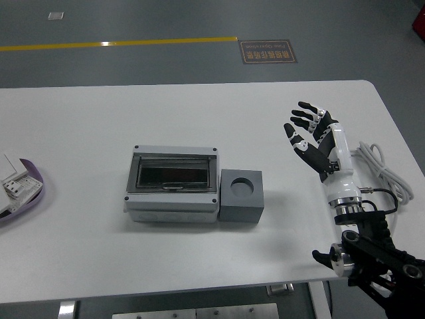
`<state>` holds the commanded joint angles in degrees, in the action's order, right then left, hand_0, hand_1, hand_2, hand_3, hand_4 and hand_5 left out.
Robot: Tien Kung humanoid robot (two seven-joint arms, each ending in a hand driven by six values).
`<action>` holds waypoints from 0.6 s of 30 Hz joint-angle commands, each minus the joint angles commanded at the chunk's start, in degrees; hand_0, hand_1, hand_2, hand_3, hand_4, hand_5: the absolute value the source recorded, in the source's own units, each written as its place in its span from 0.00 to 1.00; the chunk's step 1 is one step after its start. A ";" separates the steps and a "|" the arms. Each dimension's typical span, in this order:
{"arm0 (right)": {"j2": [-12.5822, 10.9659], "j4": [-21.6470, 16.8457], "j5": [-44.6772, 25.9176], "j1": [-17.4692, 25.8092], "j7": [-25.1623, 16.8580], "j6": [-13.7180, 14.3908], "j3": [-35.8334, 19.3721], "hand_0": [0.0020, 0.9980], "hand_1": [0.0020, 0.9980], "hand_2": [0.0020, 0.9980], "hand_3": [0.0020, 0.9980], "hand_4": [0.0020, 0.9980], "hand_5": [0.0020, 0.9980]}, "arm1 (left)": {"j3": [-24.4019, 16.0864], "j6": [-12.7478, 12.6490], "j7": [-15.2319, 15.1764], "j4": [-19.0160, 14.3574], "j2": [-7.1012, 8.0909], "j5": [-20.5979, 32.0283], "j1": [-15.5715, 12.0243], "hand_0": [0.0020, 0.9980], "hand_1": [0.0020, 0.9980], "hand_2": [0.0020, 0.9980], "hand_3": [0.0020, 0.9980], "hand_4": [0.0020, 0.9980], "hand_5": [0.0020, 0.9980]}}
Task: Pick up the cylinder from the cube,place it in the box,flap close box
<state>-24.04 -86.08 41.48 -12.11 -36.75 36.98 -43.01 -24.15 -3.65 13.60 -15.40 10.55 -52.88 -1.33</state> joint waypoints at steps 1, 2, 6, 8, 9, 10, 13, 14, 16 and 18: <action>-0.07 -0.15 0.33 -0.09 0.20 0.00 -0.08 0.75 0.66 0.66 0.71 0.80 0.17 | -0.07 -0.04 0.01 0.03 0.01 -0.03 -0.02 0.52 0.56 0.57 0.59 0.71 0.25; -0.11 -0.26 0.63 -0.19 0.40 0.00 -0.14 0.75 0.66 0.66 0.71 0.80 0.17 | -0.11 -0.07 0.02 0.05 0.02 -0.04 -0.03 0.52 0.56 0.57 0.59 0.71 0.25; -0.15 -0.38 1.28 -0.47 1.05 0.00 -0.37 0.75 0.66 0.66 0.71 0.80 0.17 | -0.19 -0.08 0.04 0.12 -0.03 -0.01 0.18 0.52 0.56 0.57 0.59 0.71 0.25; -0.20 -0.41 1.54 -0.50 1.32 0.00 -0.48 0.76 0.66 0.66 0.69 0.78 0.16 | -0.07 -0.05 0.02 0.11 -0.10 0.08 0.36 0.52 0.56 0.57 0.59 0.71 0.25; -0.24 -0.45 1.69 -0.50 1.45 0.00 -0.55 0.76 0.66 0.66 0.69 0.78 0.16 | -0.03 -0.03 0.04 0.09 -0.15 0.11 0.45 0.52 0.56 0.57 0.59 0.71 0.25; -0.28 -0.51 1.85 -0.48 1.55 0.00 -0.63 0.76 0.66 0.66 0.69 0.78 0.16 | 0.02 -0.02 0.04 0.09 -0.18 0.15 0.51 0.52 0.56 0.57 0.59 0.71 0.25; -0.40 -0.93 3.01 -0.50 2.17 0.00 -0.96 0.75 0.66 0.65 0.68 0.77 0.16 | 0.56 -0.10 -0.12 0.03 -0.13 0.72 0.48 0.52 0.56 0.57 0.59 0.71 0.25; -0.44 -1.24 3.92 -0.54 2.63 0.00 -1.12 0.75 0.66 0.65 0.68 0.77 0.16 | 0.68 -0.16 -0.17 0.04 -0.04 0.88 0.40 0.52 0.56 0.57 0.59 0.71 0.25; -0.47 -1.84 5.59 -0.64 3.46 0.00 -1.38 0.75 0.66 0.65 0.68 0.77 0.16 | 0.77 -0.31 -0.27 0.10 0.15 1.09 0.25 0.52 0.56 0.57 0.59 0.71 0.25; -0.47 -2.48 7.38 -0.79 4.38 0.00 -1.55 0.75 0.66 0.65 0.68 0.77 0.16 | 0.79 -0.44 -0.40 0.19 0.32 1.28 0.16 0.52 0.56 0.57 0.59 0.71 0.25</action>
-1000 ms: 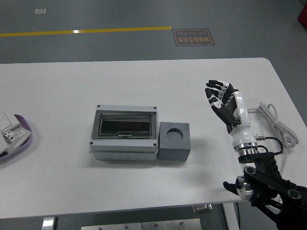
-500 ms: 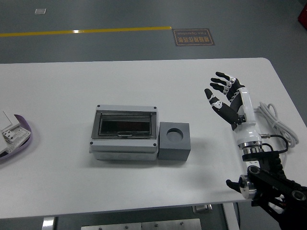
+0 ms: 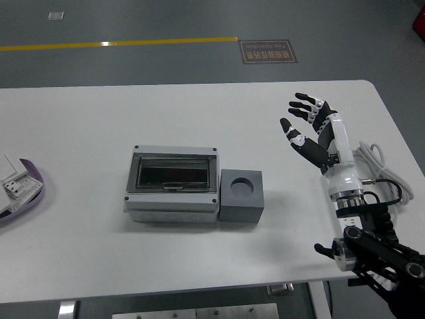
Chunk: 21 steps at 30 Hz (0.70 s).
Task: Pick up the cylinder from the cube,place it in the box,flap close box
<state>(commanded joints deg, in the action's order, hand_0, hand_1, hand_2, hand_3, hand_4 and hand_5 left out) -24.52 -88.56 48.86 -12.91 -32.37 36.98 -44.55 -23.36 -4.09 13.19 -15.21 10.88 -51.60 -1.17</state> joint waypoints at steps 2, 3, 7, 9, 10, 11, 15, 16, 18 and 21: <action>-0.02 -0.38 1.03 -0.16 0.55 0.00 -0.01 0.75 0.66 0.65 0.67 0.77 0.17 | 0.11 -0.08 -0.12 0.05 0.03 0.26 0.04 0.52 0.56 0.57 0.59 0.71 0.25; -0.03 -0.45 1.35 -0.23 0.75 0.00 0.03 0.75 0.66 0.65 0.67 0.77 0.17 | 0.19 -0.08 -0.17 0.04 -0.01 0.38 0.11 0.52 0.56 0.57 0.59 0.71 0.25; 0.03 -0.45 1.96 -0.37 1.15 0.00 0.10 0.76 0.66 0.65 0.67 0.77 0.17 | 0.52 -0.04 -0.30 0.01 -0.25 0.81 0.41 0.52 0.56 0.57 0.59 0.71 0.25; 0.06 -0.50 2.24 -0.41 1.31 0.00 0.07 0.76 0.66 0.65 0.67 0.77 0.17 | 0.70 -0.07 -0.38 0.00 -0.29 1.13 0.47 0.52 0.56 0.57 0.59 0.71 0.25; 0.08 -0.55 2.42 -0.44 1.40 0.00 0.06 0.76 0.66 0.65 0.67 0.77 0.17 | 0.71 -0.07 -0.40 0.01 -0.27 1.17 0.47 0.52 0.56 0.57 0.59 0.71 0.25; 0.11 -0.58 2.56 -0.48 1.47 0.00 0.06 0.76 0.66 0.65 0.67 0.77 0.17 | 0.70 -0.09 -0.41 0.03 -0.24 1.21 0.45 0.52 0.56 0.57 0.59 0.71 0.25; 0.24 -0.68 3.10 -0.46 1.71 0.00 0.13 0.76 0.66 0.65 0.67 0.76 0.17 | 0.63 -0.16 -0.49 0.10 -0.02 1.37 0.35 0.52 0.56 0.57 0.59 0.71 0.25; 0.26 -0.69 3.22 -0.45 1.77 0.00 0.18 0.76 0.66 0.65 0.67 0.76 0.17 | 0.63 -0.14 -0.49 0.10 0.00 1.36 0.35 0.52 0.56 0.57 0.59 0.71 0.25; 0.30 -0.72 3.40 -0.48 1.87 0.00 0.30 0.76 0.66 0.65 0.67 0.76 0.17 | 0.75 -0.14 -0.54 0.09 0.01 1.55 0.40 0.52 0.56 0.57 0.59 0.71 0.25; 0.37 -0.79 3.52 -0.60 1.90 0.00 0.44 0.76 0.65 0.65 0.66 0.76 0.17 | 0.94 -0.13 -0.60 0.07 -0.03 1.84 0.51 0.52 0.56 0.57 0.59 0.71 0.25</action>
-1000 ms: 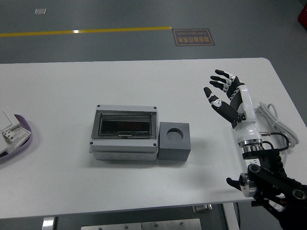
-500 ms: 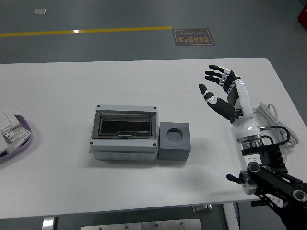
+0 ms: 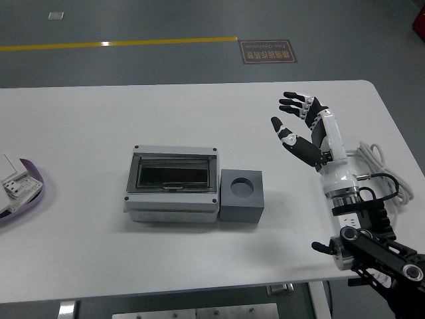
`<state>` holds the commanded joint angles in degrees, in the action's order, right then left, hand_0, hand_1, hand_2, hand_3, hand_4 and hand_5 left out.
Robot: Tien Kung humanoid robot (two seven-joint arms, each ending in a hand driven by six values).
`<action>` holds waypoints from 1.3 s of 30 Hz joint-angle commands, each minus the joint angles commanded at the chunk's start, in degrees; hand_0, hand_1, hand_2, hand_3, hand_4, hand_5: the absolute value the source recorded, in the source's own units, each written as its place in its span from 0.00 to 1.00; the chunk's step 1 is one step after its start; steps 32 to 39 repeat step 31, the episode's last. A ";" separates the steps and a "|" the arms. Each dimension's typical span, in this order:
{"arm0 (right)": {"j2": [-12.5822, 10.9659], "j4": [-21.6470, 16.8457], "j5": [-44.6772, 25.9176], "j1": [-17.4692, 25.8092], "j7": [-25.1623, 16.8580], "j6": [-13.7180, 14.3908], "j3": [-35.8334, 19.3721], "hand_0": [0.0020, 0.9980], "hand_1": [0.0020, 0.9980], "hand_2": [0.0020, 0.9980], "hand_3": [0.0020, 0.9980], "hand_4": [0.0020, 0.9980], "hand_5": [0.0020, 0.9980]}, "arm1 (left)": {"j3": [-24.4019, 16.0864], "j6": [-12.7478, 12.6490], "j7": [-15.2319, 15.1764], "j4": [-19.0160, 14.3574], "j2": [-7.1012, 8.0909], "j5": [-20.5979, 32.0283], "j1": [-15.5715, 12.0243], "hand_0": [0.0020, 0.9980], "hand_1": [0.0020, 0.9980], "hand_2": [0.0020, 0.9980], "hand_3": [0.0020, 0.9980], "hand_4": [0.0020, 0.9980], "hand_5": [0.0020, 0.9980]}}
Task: Pick up the cylinder from the cube,place it in the box,flap close box
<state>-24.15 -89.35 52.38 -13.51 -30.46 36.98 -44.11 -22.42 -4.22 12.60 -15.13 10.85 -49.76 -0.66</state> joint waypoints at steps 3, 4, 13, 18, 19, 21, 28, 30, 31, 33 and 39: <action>0.14 0.09 -0.44 -0.10 -0.29 0.00 0.06 0.76 0.65 0.65 0.66 0.76 0.17 | 0.10 -0.07 -0.02 0.01 -0.03 0.35 0.06 0.52 0.56 0.57 0.59 0.71 0.25; 0.17 0.13 -0.71 -0.12 -0.46 0.00 0.08 0.76 0.65 0.65 0.66 0.75 0.17 | 0.11 -0.08 -0.02 0.02 -0.03 0.39 0.08 0.52 0.56 0.57 0.59 0.71 0.25; 0.27 0.56 -3.12 -0.15 -1.87 0.00 -0.10 0.76 0.65 0.64 0.66 0.75 0.16 | 0.03 -0.26 0.03 0.09 0.00 0.57 0.21 0.52 0.56 0.57 0.59 0.71 0.25; 0.29 0.64 -3.52 0.02 -2.09 0.00 -0.17 0.76 0.65 0.64 0.66 0.74 0.16 | -0.15 -0.25 0.14 0.10 -0.11 0.34 0.15 0.52 0.56 0.57 0.59 0.71 0.25; 0.29 0.64 -3.50 0.01 -2.07 0.00 -0.20 0.76 0.65 0.64 0.66 0.74 0.16 | -0.14 -0.24 0.13 0.10 -0.11 0.34 0.16 0.52 0.56 0.57 0.59 0.71 0.25; 0.30 0.65 -3.41 0.00 -2.03 0.00 -0.27 0.76 0.65 0.64 0.66 0.74 0.16 | -0.12 -0.23 0.08 0.11 -0.07 0.35 0.19 0.52 0.56 0.57 0.59 0.71 0.25; 0.29 0.61 -2.91 -0.04 -1.68 0.00 -0.34 0.75 0.65 0.65 0.66 0.74 0.16 | -0.01 -0.08 -0.03 0.05 0.07 0.42 0.29 0.52 0.56 0.57 0.59 0.71 0.25; 0.28 0.57 -2.79 -0.03 -1.59 0.00 -0.34 0.75 0.65 0.65 0.66 0.74 0.16 | 0.00 -0.02 -0.01 0.02 0.04 0.41 0.28 0.52 0.56 0.57 0.59 0.71 0.25; 0.29 0.56 -2.76 -0.03 -1.57 0.00 -0.34 0.75 0.65 0.65 0.66 0.74 0.16 | 0.01 0.00 -0.01 0.00 0.03 0.40 0.27 0.52 0.56 0.57 0.59 0.71 0.25; 0.29 0.56 -2.76 -0.03 -1.57 0.00 -0.34 0.75 0.65 0.65 0.66 0.74 0.16 | 0.01 0.00 -0.01 0.00 0.03 0.40 0.27 0.52 0.56 0.57 0.59 0.71 0.25; 0.29 0.56 -2.76 -0.03 -1.57 0.00 -0.34 0.75 0.65 0.65 0.66 0.74 0.16 | 0.01 0.00 -0.01 0.00 0.03 0.40 0.27 0.52 0.56 0.57 0.59 0.71 0.25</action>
